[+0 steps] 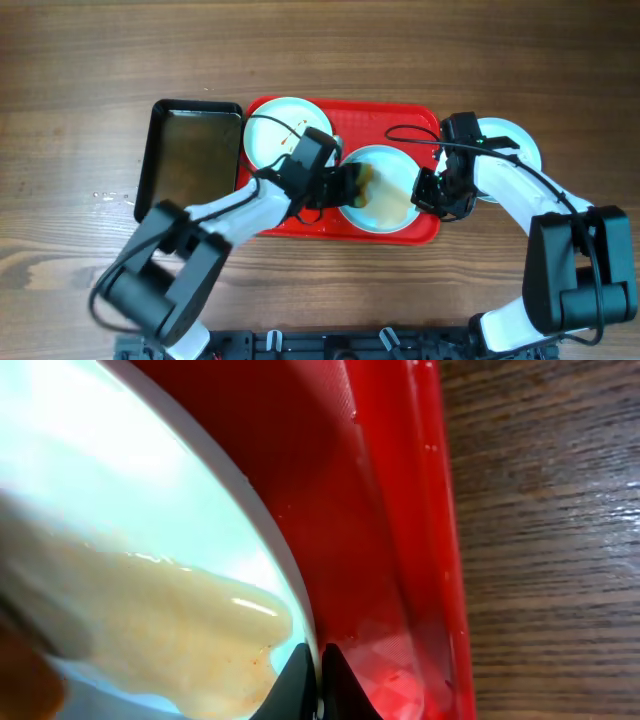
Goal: Clean dirty plates on tray and stack at the side
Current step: 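Lift the sponge with the left gripper and scrub the held plate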
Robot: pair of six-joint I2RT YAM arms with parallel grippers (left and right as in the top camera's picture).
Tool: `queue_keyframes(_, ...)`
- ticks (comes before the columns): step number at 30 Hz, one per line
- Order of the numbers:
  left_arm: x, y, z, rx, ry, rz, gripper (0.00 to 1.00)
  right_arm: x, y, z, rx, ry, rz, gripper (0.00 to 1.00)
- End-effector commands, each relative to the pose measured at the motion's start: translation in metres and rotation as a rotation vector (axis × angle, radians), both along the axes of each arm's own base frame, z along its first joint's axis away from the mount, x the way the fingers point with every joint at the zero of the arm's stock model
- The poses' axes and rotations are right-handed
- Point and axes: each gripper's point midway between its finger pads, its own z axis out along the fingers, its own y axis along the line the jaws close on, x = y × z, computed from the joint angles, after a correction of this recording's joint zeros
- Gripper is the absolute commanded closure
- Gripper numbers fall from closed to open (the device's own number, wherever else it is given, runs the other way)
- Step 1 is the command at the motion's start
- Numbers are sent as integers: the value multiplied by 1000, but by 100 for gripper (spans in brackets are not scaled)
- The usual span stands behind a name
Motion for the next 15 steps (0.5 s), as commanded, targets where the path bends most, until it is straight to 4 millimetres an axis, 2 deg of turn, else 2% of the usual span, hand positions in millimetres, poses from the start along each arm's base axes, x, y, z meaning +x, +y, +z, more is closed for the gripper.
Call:
queue_keyframes(1,5,13,61,1,-201,-63,96,-5,-7,-3,-37,3,13,96)
queue_keyframes(3,8,29,86,9,-268,-67,96,-5,-7,-3,-37,3,13,96)
queue_keyframes(4,11,41,91,31,-284,-49,96,-5,-7,-3,-37,3,13,96)
queue_keyframes(6,29,92,84,170,-280,82,96,-5,-7,-3,-37,4,13,96)
queue_keyframes(7,36,124,77,260,-260,169,96,-5,-7,-3,-36,4,13,96)
queue_keyframes(8,44,166,67,381,-238,266,96,-5,-7,-3,-36,4,14,96)
queue_keyframes(11,51,227,61,555,-230,377,96,-5,-7,-3,-36,3,15,96)
queue_keyframes(13,53,249,58,616,-238,344,96,-5,-7,-3,-37,3,15,96)
queue_keyframes(15,52,261,48,648,-208,338,96,-5,-7,-3,-36,3,15,96)
